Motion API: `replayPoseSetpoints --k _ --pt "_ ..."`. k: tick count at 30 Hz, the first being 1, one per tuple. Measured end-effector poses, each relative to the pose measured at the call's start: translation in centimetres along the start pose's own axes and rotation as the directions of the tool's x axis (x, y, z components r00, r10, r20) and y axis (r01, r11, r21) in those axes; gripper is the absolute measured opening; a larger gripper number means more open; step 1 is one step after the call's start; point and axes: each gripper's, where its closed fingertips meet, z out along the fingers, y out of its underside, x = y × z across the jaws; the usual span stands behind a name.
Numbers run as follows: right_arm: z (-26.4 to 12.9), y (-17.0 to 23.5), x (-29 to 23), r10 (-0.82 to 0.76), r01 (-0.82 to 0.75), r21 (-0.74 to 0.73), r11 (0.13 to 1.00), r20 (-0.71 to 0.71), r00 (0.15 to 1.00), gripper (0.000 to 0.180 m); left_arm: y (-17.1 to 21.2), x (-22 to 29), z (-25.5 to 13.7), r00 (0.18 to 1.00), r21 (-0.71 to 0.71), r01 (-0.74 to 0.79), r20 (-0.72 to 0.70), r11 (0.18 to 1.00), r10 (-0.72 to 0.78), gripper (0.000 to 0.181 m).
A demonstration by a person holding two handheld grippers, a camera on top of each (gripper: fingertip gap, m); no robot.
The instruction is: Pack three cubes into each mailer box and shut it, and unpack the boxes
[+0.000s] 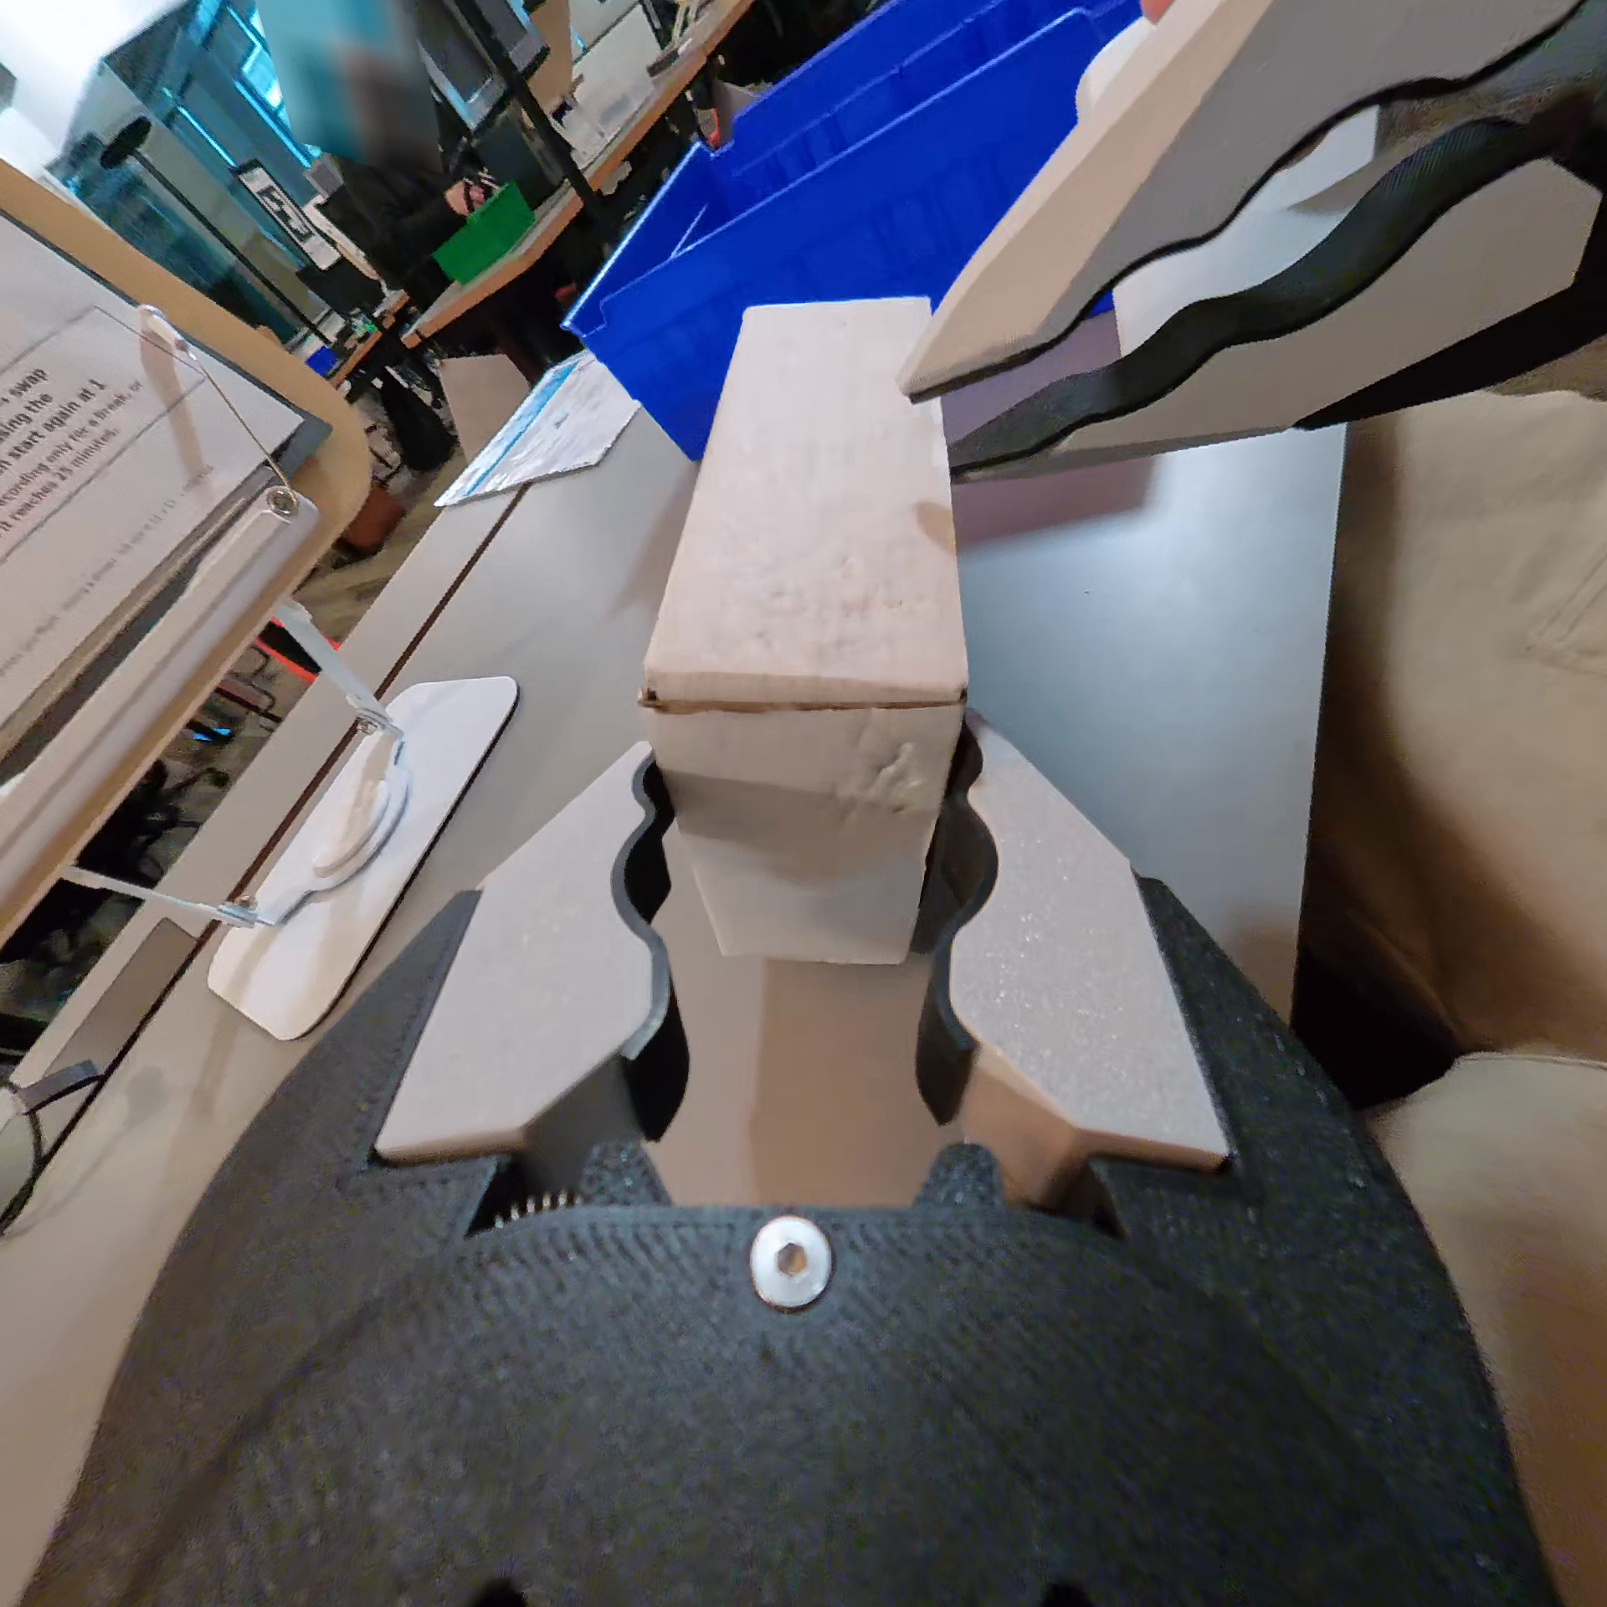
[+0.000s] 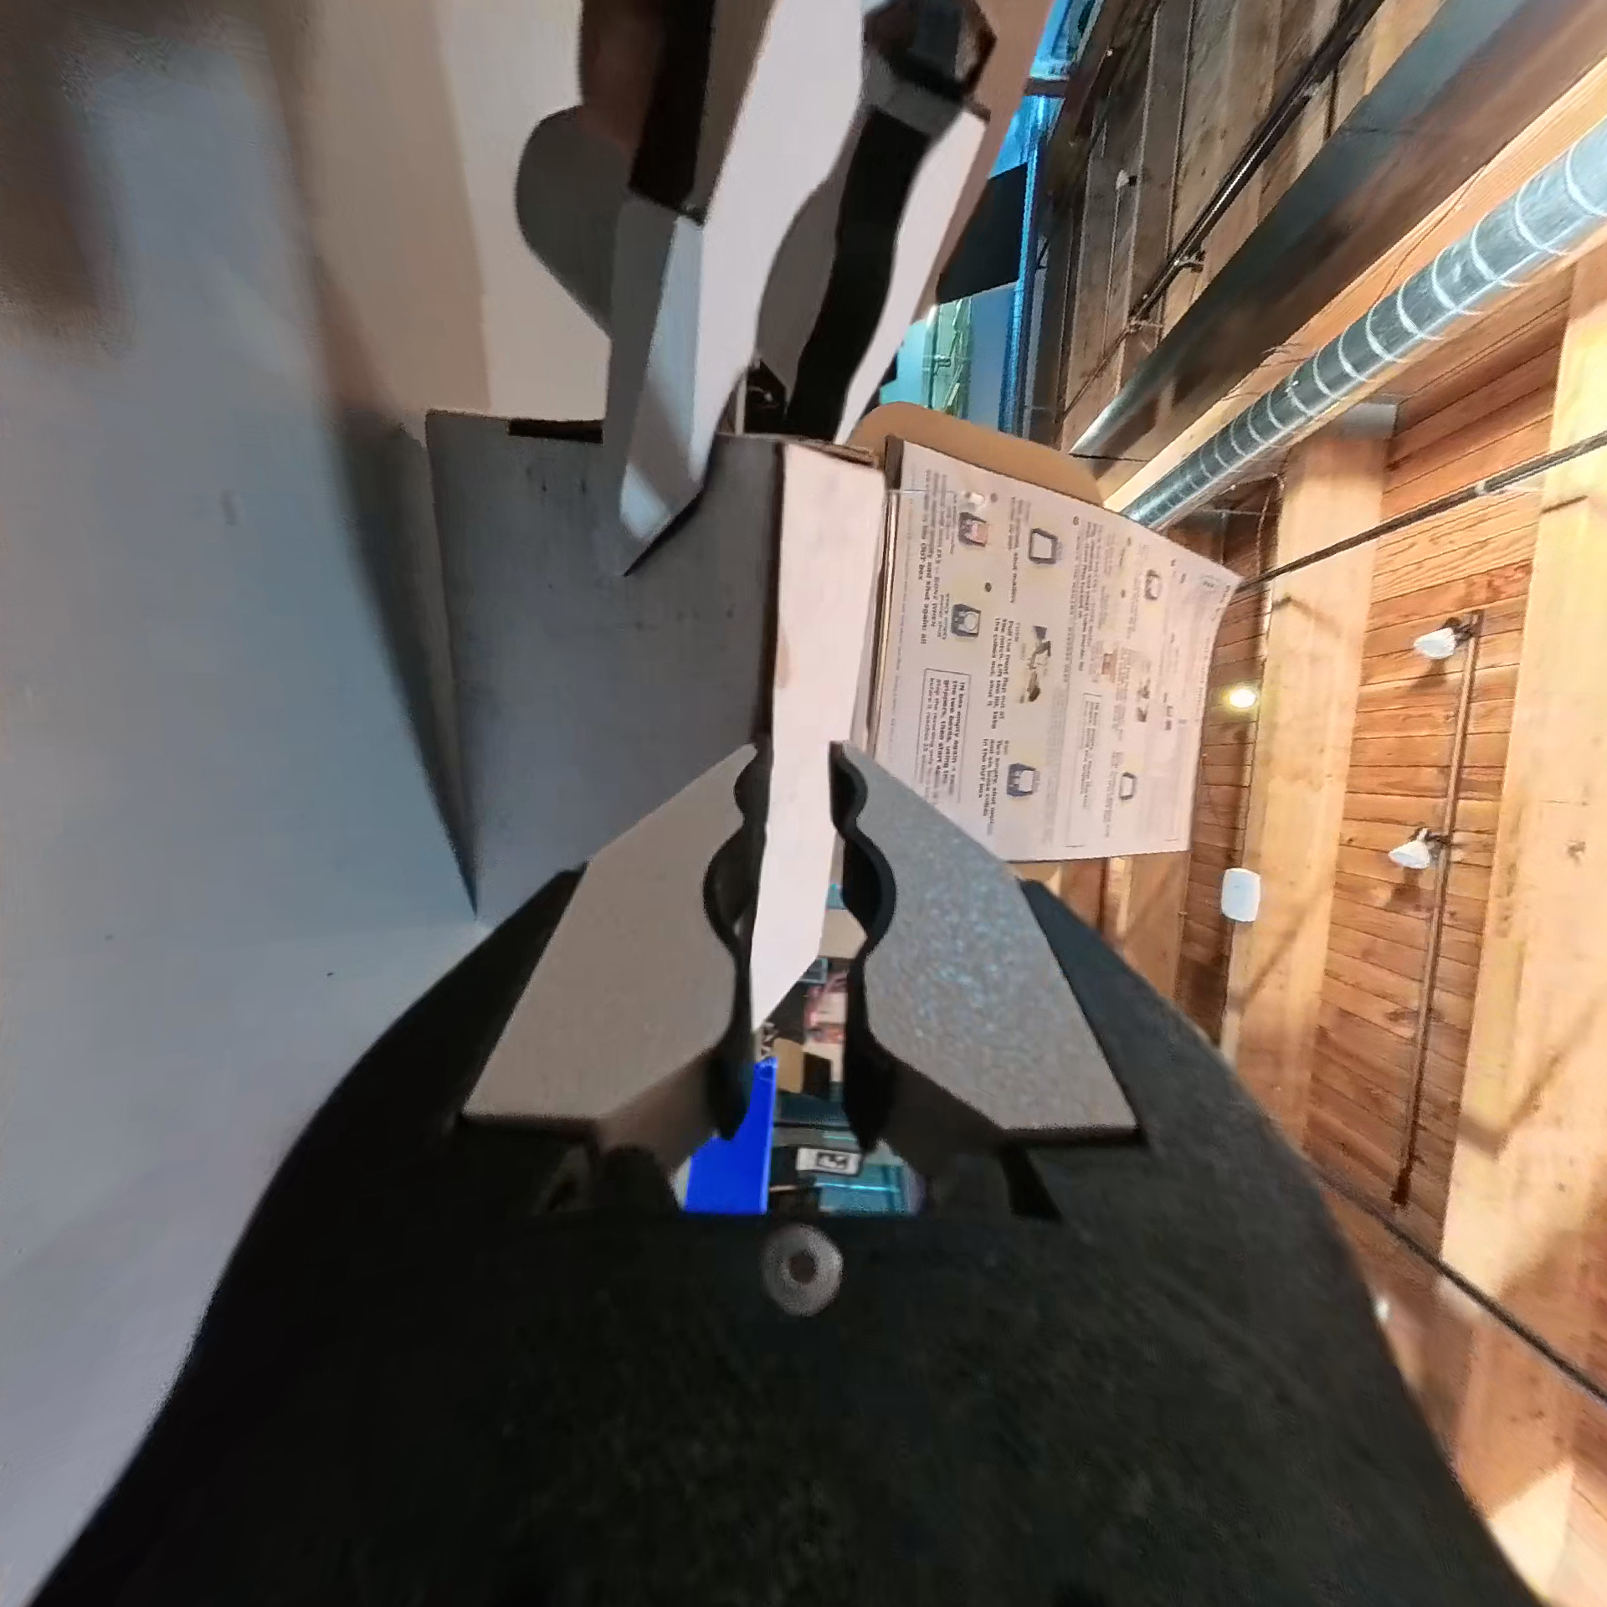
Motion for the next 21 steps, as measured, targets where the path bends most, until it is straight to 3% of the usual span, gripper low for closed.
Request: replayPoseSetpoints --k 4,8,12,17,21 --pt "0.2 -0.4 -0.5 -0.061 0.061 0.012 0.998 -0.011 0.998 0.002 0.4 0.3 0.1 0.998 -0.007 0.047 -0.038 0.999 -0.048 0.062" --pt "0.4 -0.3 -0.3 0.024 -0.024 0.018 1.0 -0.007 1.0 0.0 0.4 0.3 0.1 0.996 -0.006 0.077 -0.053 0.997 -0.078 0.062" --pt "0.3 -0.4 -0.2 0.082 -0.082 0.039 0.996 0.001 0.997 0.001 0.5 0.5 0.0 0.999 -0.029 -0.001 -0.05 1.0 -0.001 0.062" --pt "0.0 -0.2 2.4 0.269 -0.264 0.078 0.961 -0.066 0.961 0.002 0.1 1.2 0.1 0.998 -0.039 -0.028 -0.054 0.999 0.026 0.062" --pt "-0.3 1.0 5.2 0.538 -0.53 0.112 0.84 -0.053 0.841 0.013 -0.4 2.4 0.4 0.983 -0.041 -0.182 -0.033 0.982 0.181 0.062"
